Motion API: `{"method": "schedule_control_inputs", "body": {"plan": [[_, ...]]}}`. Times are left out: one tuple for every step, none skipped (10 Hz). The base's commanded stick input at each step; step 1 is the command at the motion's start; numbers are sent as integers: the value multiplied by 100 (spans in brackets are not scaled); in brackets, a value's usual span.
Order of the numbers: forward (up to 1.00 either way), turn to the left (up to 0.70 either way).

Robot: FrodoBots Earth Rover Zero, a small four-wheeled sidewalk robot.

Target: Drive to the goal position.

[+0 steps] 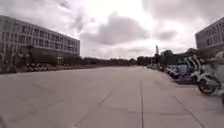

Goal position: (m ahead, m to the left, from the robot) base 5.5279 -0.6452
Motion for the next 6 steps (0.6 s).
{"method": "schedule_control_inputs", "body": {"plan": [[70,0],[70,0],[70,0],[70,0],[70,0],[70,0]]}}
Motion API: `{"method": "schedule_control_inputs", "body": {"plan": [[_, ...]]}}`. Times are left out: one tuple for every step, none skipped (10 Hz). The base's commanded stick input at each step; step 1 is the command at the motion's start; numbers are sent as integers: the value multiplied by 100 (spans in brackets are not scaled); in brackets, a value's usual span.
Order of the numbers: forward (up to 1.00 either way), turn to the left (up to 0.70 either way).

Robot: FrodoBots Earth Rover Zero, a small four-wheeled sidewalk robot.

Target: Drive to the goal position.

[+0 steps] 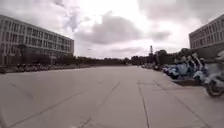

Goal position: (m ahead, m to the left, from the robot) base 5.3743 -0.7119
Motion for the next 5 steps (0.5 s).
{"method": "schedule_control_inputs", "body": {"plan": [[70,0],[70,0],[70,0],[70,0],[70,0]]}}
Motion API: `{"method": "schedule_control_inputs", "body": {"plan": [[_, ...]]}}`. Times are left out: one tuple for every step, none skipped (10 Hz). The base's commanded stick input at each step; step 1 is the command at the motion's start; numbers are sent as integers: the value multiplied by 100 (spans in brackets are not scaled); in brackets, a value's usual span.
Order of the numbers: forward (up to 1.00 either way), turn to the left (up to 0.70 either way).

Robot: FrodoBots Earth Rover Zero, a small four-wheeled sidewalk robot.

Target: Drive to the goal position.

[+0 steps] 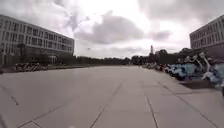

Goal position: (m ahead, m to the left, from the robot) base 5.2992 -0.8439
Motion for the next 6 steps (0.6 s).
{"method": "schedule_control_inputs", "body": {"plan": [[70,0],[70,0],[70,0],[70,0],[70,0],[70,0]]}}
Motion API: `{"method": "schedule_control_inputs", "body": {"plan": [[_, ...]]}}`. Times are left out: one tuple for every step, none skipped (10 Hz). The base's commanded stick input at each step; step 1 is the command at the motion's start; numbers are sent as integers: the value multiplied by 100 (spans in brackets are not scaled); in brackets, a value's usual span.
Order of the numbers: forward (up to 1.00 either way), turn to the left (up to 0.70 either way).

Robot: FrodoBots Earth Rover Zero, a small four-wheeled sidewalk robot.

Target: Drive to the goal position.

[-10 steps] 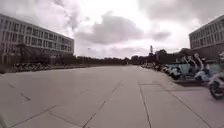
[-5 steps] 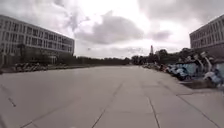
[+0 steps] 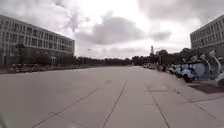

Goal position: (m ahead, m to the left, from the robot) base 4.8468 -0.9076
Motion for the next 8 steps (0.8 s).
{"method": "schedule_control_inputs", "body": {"plan": [[70,0],[70,0],[70,0],[70,-10],[70,-35],[70,-35],[70,-35],[70,-35]]}}
